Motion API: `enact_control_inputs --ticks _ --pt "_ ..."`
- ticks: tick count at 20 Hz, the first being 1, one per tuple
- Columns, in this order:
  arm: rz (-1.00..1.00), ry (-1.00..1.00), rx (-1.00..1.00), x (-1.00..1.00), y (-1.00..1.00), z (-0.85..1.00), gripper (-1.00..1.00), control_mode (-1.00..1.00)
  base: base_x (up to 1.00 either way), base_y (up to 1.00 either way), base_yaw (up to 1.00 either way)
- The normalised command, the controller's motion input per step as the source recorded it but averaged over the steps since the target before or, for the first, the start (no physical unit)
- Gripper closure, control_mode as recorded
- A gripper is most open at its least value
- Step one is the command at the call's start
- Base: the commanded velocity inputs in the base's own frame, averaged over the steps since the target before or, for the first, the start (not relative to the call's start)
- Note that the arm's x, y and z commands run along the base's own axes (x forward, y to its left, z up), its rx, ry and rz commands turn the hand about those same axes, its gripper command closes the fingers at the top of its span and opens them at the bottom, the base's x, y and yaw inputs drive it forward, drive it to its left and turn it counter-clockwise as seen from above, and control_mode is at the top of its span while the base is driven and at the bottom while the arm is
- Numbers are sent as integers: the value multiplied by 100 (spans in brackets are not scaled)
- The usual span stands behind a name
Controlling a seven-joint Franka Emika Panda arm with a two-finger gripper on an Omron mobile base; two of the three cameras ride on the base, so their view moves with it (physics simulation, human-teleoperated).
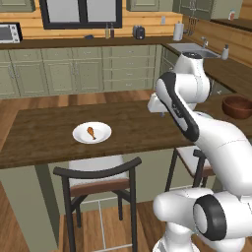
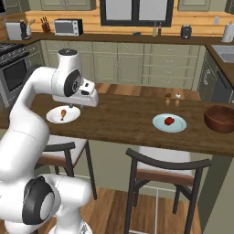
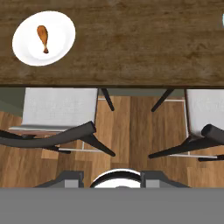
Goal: Pick the chicken drumstick and bell pepper from their plates and place them in the bowl. Then put the bowl in the fridge.
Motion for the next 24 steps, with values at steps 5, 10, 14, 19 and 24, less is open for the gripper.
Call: enact_control_inputs --ticks 5,10,14,19,24 --pt "3 -2 1 -34 33 -4 -100 -100 0 0 0" --pt "5 0 5 -20 84 -37 -100 -100 0 0 0" --pt "0 0 0 28 89 -37 -100 -100 0 0 0" --pt "3 1 0 59 91 -19 -100 -100 0 0 0" --pt "5 7 0 94 56 -49 -100 -100 0 0 0"
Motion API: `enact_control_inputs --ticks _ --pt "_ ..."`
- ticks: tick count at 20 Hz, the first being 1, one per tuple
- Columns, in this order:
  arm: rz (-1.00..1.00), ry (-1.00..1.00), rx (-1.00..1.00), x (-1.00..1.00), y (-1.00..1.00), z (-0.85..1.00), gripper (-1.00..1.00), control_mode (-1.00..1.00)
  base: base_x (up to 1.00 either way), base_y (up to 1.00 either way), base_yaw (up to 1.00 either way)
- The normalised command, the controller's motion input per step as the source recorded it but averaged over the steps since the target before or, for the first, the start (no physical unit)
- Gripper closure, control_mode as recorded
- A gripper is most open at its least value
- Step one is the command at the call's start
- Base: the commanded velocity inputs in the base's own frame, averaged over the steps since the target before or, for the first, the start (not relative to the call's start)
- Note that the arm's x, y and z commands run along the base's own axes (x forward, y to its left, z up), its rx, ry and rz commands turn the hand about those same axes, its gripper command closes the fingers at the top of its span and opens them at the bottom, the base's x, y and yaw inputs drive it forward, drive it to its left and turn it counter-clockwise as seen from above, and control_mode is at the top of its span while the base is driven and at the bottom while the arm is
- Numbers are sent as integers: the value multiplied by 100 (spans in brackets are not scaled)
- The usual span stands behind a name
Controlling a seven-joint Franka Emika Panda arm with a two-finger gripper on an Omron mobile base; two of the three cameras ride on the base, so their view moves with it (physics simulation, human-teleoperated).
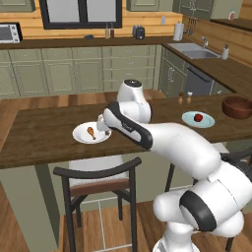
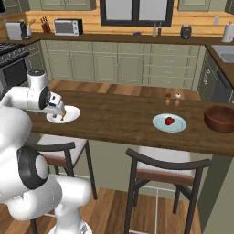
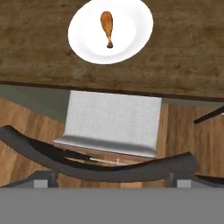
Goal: Pick the chicken drumstick and bell pepper from their plates and place them in the bowl. Then put the bowl in the fridge.
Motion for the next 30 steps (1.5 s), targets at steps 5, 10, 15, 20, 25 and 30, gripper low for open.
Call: enact_control_inputs --ticks 5,10,15,20,25,30 --pt "4 0 -6 78 34 -42 -100 -100 0 0 0" --pt "2 -3 -9 67 20 -51 -100 -100 0 0 0" --pt "0 -6 3 60 2 -32 -100 -100 0 0 0" --pt "-6 -2 0 41 6 -34 -100 -100 0 0 0" --pt "-12 0 0 34 49 -28 -100 -100 0 0 0" --pt "-10 1 -2 59 12 -22 -100 -100 0 0 0"
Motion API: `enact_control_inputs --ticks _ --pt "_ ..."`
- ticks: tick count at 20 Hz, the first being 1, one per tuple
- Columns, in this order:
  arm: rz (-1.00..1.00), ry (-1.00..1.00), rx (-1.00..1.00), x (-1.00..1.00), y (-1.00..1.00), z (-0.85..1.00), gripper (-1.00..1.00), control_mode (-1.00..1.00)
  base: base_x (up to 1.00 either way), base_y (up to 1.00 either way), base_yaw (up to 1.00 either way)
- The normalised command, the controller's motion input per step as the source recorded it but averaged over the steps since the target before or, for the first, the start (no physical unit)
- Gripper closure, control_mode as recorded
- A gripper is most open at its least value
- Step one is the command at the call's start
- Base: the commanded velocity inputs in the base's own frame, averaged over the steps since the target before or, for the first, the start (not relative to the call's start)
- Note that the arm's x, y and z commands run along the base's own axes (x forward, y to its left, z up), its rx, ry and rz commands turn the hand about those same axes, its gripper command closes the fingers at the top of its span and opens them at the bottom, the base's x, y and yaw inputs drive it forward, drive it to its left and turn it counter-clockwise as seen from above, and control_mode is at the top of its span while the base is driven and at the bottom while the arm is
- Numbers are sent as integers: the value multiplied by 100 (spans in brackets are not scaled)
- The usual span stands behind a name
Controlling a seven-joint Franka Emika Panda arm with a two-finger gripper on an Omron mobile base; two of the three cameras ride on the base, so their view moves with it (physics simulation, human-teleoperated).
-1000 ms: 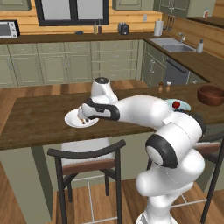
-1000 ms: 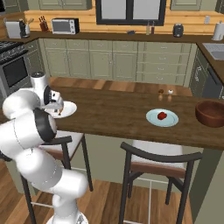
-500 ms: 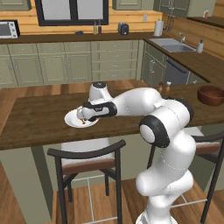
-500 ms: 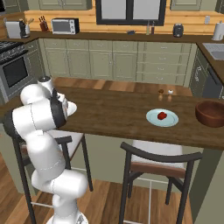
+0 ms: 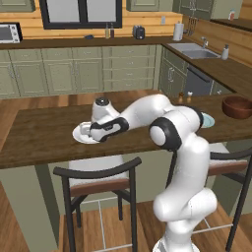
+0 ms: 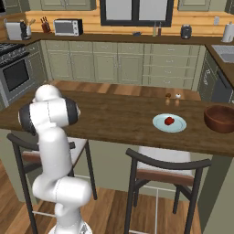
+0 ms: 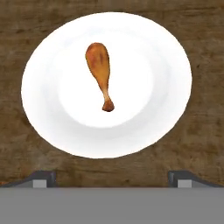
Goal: Pick the chicken drumstick and bell pepper from their plates and place them in the bowl. Then put the bowl in the fridge.
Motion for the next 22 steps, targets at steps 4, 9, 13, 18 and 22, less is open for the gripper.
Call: enact_control_inputs --ticks 4,9,13,18,22 --pt "-4 1 0 54 1 -35 -100 -100 0 0 0" --pt "0 1 0 42 0 -36 -100 -100 0 0 0" --pt "0 4 0 49 0 -28 -100 -100 0 0 0" --pt "0 6 0 55 1 -36 -100 -100 0 0 0" --pt "0 9 0 50 10 -47 100 -100 0 0 0"
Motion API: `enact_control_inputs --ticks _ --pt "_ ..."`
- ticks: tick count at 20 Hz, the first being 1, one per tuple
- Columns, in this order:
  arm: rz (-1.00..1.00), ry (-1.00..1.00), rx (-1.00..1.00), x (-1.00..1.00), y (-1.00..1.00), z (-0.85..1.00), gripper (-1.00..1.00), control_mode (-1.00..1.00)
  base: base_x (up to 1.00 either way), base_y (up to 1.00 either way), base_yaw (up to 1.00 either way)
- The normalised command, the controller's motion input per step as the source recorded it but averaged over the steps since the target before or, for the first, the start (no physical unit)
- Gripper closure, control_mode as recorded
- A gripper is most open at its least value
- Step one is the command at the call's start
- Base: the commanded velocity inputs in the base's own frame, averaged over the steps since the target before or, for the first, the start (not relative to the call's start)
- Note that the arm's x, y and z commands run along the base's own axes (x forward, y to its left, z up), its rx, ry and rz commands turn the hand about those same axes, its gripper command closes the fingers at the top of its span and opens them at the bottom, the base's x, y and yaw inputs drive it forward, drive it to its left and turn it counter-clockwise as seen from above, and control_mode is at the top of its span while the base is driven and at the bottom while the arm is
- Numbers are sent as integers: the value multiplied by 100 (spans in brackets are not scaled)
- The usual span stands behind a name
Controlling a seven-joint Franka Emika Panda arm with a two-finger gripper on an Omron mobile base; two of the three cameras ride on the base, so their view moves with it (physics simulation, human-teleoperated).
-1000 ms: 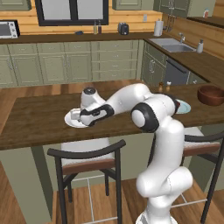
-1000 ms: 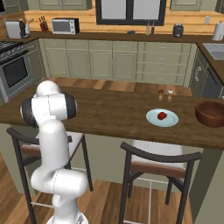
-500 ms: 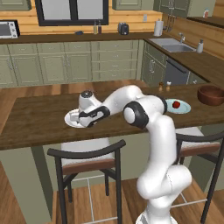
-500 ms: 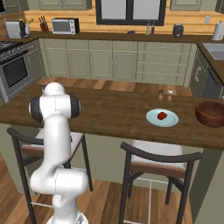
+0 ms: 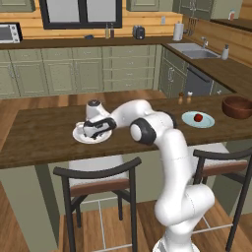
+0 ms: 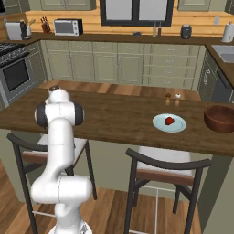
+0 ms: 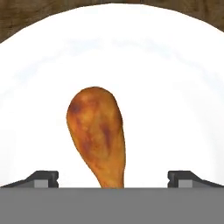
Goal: Pick the chicken drumstick and bell pepper from their plates and place them in the bowl. Then put the bowl in the fridge.
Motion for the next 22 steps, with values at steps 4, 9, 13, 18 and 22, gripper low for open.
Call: enact_control_inputs --ticks 4,9,13,18,22 --pt "0 9 0 23 7 -67 100 -100 0 0 0" --pt "2 2 5 -31 -3 -88 100 -100 0 0 0" --pt "7 1 16 -73 -21 -82 100 -100 0 0 0" --pt "9 -7 5 -100 -17 -91 100 -100 0 0 0" --pt "7 -10 0 -81 0 -11 100 -100 0 0 0"
